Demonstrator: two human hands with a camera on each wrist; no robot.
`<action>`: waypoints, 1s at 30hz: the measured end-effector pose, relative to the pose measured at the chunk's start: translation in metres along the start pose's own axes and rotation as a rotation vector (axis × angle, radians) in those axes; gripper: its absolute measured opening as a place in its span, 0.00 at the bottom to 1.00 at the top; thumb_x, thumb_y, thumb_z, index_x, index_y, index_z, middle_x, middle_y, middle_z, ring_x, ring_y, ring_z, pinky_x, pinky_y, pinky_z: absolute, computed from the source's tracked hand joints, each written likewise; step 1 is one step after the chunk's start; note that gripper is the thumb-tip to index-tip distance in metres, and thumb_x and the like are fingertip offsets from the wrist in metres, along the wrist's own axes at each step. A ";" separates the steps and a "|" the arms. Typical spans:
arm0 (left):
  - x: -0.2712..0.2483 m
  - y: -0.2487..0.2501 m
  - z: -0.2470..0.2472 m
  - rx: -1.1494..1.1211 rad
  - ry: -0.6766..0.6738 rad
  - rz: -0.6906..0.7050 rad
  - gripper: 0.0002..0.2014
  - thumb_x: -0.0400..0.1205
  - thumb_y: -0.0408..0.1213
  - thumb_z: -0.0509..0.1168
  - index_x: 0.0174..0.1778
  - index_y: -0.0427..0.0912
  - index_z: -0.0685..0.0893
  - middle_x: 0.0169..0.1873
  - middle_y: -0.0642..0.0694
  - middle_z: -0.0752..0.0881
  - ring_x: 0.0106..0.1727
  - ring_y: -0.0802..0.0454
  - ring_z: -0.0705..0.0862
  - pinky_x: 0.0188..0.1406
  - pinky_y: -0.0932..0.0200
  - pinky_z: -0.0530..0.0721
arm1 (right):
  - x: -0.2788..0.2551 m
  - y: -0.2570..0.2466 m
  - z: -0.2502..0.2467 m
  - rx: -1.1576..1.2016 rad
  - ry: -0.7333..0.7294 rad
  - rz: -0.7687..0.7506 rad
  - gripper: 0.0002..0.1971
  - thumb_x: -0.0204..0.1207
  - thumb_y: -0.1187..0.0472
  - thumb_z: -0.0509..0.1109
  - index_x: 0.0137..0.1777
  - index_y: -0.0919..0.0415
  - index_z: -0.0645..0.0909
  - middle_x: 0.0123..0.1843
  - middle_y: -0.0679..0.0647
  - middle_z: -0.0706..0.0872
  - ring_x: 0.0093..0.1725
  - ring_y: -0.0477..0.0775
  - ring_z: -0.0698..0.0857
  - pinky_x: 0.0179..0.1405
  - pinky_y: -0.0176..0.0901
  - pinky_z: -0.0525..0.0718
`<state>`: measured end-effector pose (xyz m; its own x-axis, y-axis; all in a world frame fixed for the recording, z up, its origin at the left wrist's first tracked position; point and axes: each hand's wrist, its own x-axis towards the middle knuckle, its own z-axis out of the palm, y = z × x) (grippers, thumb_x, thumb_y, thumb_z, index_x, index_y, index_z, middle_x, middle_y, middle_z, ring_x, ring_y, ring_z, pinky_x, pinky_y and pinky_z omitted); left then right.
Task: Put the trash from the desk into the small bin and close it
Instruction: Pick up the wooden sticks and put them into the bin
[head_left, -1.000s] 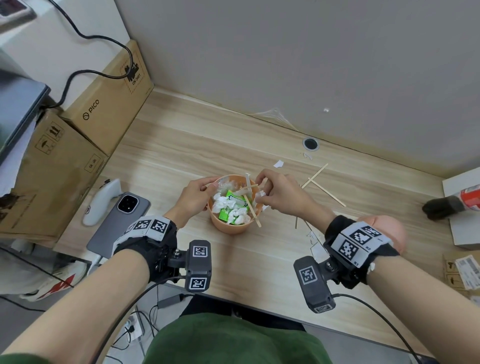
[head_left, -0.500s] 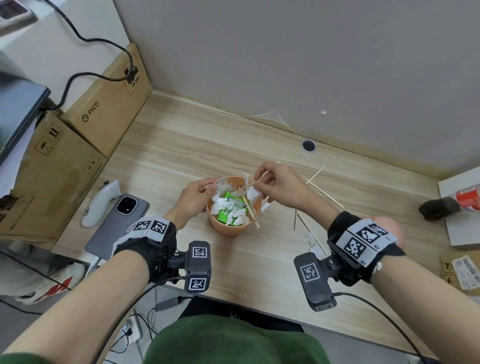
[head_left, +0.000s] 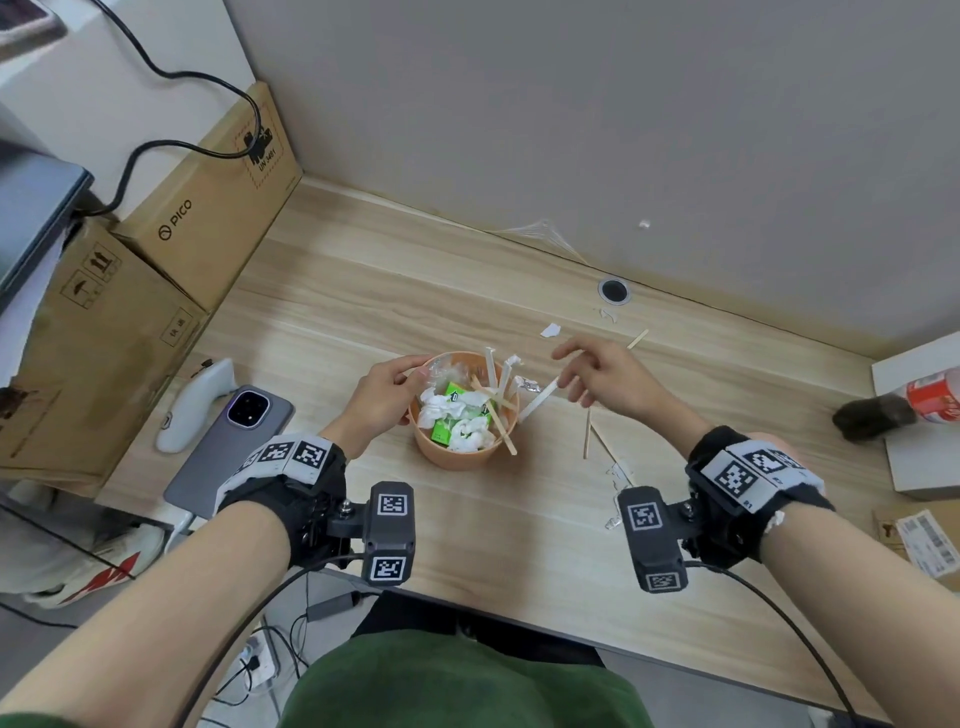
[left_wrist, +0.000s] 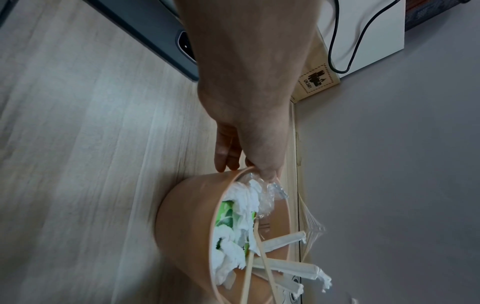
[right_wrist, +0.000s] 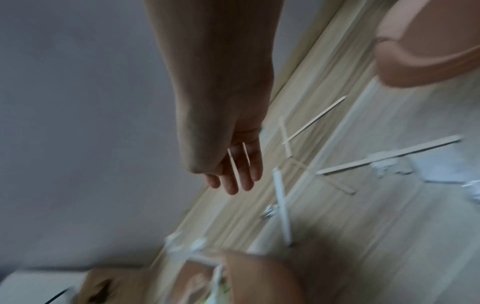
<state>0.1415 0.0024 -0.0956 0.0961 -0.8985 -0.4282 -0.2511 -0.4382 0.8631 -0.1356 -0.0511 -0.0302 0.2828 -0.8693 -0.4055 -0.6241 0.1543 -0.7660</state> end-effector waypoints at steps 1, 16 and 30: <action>0.000 0.000 0.000 0.003 0.005 0.005 0.13 0.87 0.45 0.61 0.66 0.56 0.84 0.39 0.46 0.86 0.39 0.52 0.82 0.29 0.63 0.82 | -0.001 0.020 -0.005 -0.024 0.059 0.046 0.16 0.79 0.71 0.52 0.56 0.58 0.79 0.47 0.60 0.86 0.40 0.56 0.84 0.39 0.50 0.84; 0.000 0.000 0.002 0.017 0.017 0.004 0.11 0.87 0.44 0.60 0.60 0.61 0.85 0.29 0.56 0.84 0.39 0.51 0.82 0.40 0.51 0.84 | -0.060 0.163 0.032 -0.350 0.081 0.337 0.37 0.65 0.69 0.77 0.73 0.59 0.64 0.57 0.57 0.66 0.62 0.66 0.77 0.63 0.57 0.78; -0.003 0.006 0.004 0.040 0.031 -0.020 0.12 0.87 0.46 0.61 0.53 0.70 0.85 0.32 0.54 0.84 0.41 0.49 0.85 0.47 0.42 0.89 | -0.059 0.178 0.003 -0.205 0.357 0.376 0.05 0.74 0.70 0.66 0.42 0.62 0.81 0.39 0.62 0.87 0.42 0.66 0.88 0.39 0.52 0.83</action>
<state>0.1365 0.0027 -0.0905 0.1311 -0.8903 -0.4362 -0.2868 -0.4552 0.8429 -0.2614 0.0289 -0.1446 -0.2284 -0.8826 -0.4109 -0.7731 0.4209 -0.4744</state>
